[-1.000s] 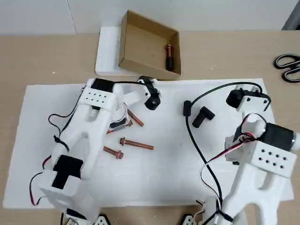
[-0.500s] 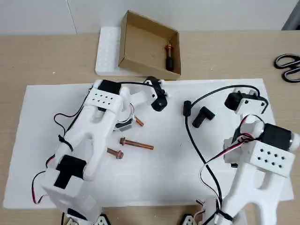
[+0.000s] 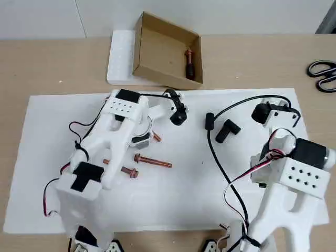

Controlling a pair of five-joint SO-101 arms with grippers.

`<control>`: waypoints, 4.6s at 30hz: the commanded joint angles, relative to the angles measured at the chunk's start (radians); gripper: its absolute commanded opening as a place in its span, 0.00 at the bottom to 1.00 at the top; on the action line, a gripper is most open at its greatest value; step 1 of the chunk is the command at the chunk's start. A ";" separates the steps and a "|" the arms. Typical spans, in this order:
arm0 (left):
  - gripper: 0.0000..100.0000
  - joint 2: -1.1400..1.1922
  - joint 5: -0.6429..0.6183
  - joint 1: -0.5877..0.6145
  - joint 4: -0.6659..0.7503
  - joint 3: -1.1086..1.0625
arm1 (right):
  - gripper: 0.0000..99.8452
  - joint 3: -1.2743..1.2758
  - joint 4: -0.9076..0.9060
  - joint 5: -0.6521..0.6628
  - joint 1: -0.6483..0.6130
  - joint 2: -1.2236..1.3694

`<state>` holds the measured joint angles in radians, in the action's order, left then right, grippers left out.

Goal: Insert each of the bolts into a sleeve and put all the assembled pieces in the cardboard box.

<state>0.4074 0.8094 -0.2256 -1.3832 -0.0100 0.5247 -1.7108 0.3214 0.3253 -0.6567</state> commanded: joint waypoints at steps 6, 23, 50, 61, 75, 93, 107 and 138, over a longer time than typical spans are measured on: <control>0.11 0.130 -0.003 0.017 -0.060 0.189 | 0.00 -0.005 0.015 -0.002 0.013 -0.016; 0.01 0.146 -0.026 0.009 -0.322 0.483 | 0.00 -0.006 0.013 -0.002 0.007 -0.016; 0.01 -0.497 -0.847 0.002 -0.370 0.363 | 0.00 -0.025 0.004 -0.026 -0.363 -0.025; 0.01 -0.809 -1.048 0.002 -0.367 0.335 | 0.00 -0.127 -0.022 -0.133 -0.395 -0.028; 0.01 -1.114 -1.241 0.002 -0.353 0.084 | 0.00 -0.146 0.004 -0.152 -0.568 -0.302; 0.01 -1.620 -1.376 0.003 0.155 -0.584 | 0.00 0.351 0.455 -0.422 -0.840 -0.677; 0.01 -1.863 -1.453 -0.006 0.296 -0.788 | 0.00 0.563 0.596 -0.416 -1.087 -0.832; 0.01 -1.872 -1.499 -0.170 0.338 -0.872 | 0.00 0.608 0.745 -0.414 -1.224 -0.826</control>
<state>-1.4569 -0.6851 -0.3943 -1.0702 -0.8892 1.1431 -0.9958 -0.0898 -0.8915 -1.4776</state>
